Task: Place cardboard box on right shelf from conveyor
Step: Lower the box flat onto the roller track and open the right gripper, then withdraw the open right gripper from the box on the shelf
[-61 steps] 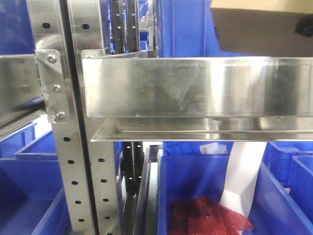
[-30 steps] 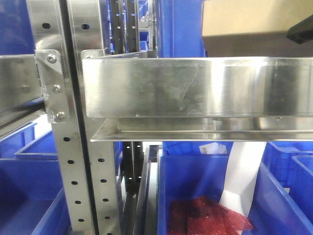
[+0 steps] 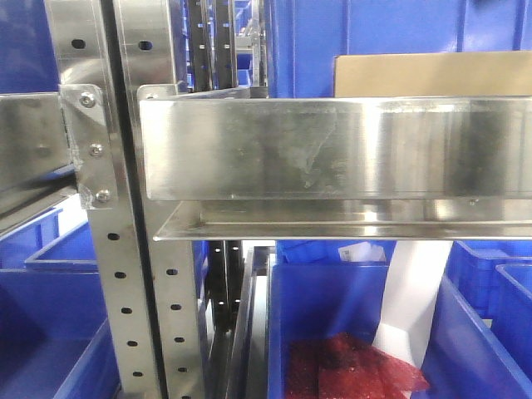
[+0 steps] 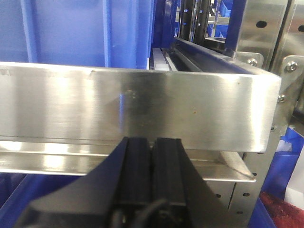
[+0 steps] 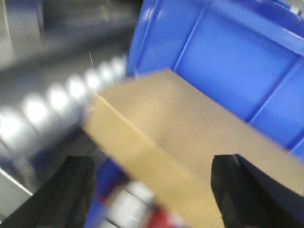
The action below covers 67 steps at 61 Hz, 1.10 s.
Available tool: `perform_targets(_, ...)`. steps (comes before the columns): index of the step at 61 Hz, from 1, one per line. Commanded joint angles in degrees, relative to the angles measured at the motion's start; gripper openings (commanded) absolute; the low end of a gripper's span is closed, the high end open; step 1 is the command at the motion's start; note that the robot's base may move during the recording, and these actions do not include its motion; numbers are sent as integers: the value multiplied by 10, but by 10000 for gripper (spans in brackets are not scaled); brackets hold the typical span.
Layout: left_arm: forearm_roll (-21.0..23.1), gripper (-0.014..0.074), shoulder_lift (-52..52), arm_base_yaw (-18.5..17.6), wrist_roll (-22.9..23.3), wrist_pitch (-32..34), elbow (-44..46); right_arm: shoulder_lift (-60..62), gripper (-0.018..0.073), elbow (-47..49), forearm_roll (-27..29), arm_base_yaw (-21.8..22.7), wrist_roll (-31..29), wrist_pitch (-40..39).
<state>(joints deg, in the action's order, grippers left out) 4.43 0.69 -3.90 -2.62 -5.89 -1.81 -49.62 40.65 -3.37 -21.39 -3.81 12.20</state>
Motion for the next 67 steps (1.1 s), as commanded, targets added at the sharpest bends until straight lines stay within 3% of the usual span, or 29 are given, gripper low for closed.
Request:
perform_targets(1, 3, -116, 8, -1, 0, 50, -6, 45, 579, 17, 21, 4, 96, -41)
perform_targets(10, 3, -116, 8, -1, 0, 50, -6, 107, 442, 12, 0, 4, 184, -31)
perform_targets(19, 3, -116, 8, -1, 0, 50, -6, 152, 203, 12, -1, 4, 188, -9)
perform_targets(28, 3, -116, 8, -1, 0, 50, -6, 166, 20, 12, -1, 4, 188, -5)
perform_targets(67, 3, -116, 8, -1, 0, 50, -6, 166, 24, 9, -1, 4, 188, -1)
